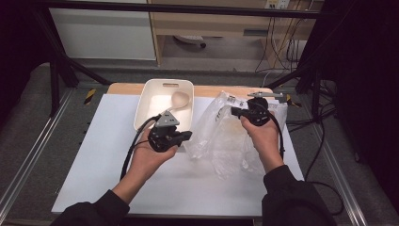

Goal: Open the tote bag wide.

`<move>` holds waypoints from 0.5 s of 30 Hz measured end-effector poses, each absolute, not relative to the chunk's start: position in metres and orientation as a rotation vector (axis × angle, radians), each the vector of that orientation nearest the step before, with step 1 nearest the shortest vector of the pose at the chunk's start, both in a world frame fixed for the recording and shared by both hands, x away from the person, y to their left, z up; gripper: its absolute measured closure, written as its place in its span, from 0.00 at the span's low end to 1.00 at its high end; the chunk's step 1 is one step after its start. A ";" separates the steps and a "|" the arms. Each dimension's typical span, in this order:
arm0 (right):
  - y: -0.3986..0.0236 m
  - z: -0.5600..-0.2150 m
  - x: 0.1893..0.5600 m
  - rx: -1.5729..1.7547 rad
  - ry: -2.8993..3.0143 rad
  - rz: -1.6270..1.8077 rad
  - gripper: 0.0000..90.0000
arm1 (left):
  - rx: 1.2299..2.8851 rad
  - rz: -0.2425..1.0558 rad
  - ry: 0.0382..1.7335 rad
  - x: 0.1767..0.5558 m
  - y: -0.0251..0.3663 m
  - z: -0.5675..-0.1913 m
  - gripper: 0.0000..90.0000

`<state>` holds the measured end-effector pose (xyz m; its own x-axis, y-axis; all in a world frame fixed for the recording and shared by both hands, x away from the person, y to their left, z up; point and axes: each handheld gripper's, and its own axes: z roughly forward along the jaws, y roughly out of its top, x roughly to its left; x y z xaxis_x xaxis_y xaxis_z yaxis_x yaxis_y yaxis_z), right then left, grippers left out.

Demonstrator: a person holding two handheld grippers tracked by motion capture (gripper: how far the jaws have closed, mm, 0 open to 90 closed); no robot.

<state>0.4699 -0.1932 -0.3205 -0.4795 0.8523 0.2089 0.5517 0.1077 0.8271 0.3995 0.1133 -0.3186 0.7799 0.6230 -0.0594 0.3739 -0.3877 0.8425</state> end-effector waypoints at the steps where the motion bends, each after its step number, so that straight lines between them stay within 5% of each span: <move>1: -0.193 -0.321 0.470 1.375 2.074 1.317 1.00 | 2.017 0.338 0.749 0.402 0.117 -0.317 1.00; 15: -0.193 -0.324 0.464 1.357 2.101 1.322 1.00 | 2.018 0.416 0.824 0.430 0.161 -0.306 1.00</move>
